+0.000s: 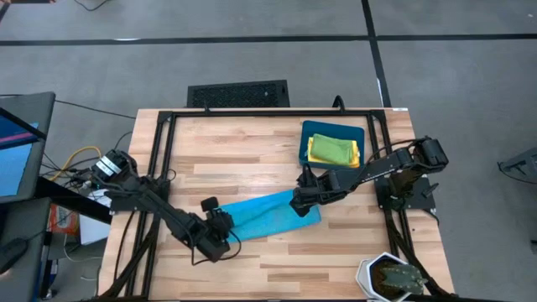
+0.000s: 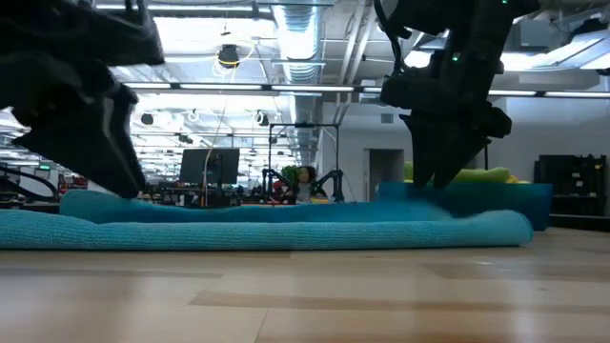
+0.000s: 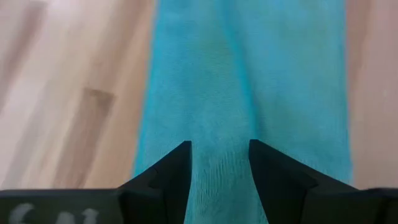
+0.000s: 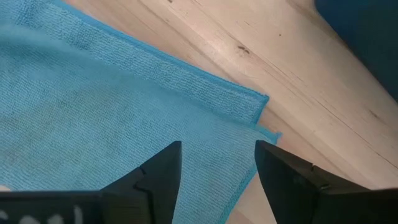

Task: Fold microfiber towels
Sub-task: Fold the blue microfiber cloth

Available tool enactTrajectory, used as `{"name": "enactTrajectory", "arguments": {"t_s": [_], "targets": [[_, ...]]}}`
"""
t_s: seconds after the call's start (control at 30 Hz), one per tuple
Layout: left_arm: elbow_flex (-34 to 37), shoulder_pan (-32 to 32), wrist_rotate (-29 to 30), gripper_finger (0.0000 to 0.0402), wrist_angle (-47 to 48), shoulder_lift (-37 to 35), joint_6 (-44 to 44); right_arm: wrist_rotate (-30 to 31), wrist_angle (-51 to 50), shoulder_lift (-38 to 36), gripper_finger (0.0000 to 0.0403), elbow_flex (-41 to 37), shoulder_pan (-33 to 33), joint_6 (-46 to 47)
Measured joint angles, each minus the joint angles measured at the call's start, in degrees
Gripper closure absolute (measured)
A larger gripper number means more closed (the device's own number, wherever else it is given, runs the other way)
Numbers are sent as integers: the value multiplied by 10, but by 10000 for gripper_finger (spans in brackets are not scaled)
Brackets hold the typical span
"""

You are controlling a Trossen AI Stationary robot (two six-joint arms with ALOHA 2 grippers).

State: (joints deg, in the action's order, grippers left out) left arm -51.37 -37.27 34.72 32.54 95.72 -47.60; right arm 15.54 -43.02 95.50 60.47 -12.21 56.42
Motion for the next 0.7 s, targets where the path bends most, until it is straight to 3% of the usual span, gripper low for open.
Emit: {"name": "enactTrajectory", "arguments": {"t_s": [0.13, 0.3, 0.7], "targets": [[3, 12, -46, 248, -12, 0, 72, 0, 0, 0, 176, 0, 0, 0], [3, 16, -44, 248, 1, 0, 111, 0, 1, 0, 176, 0, 0, 0], [3, 29, -74, 248, 141, 0, -65, 0, 3, 0, 177, 0, 0, 0]]}}
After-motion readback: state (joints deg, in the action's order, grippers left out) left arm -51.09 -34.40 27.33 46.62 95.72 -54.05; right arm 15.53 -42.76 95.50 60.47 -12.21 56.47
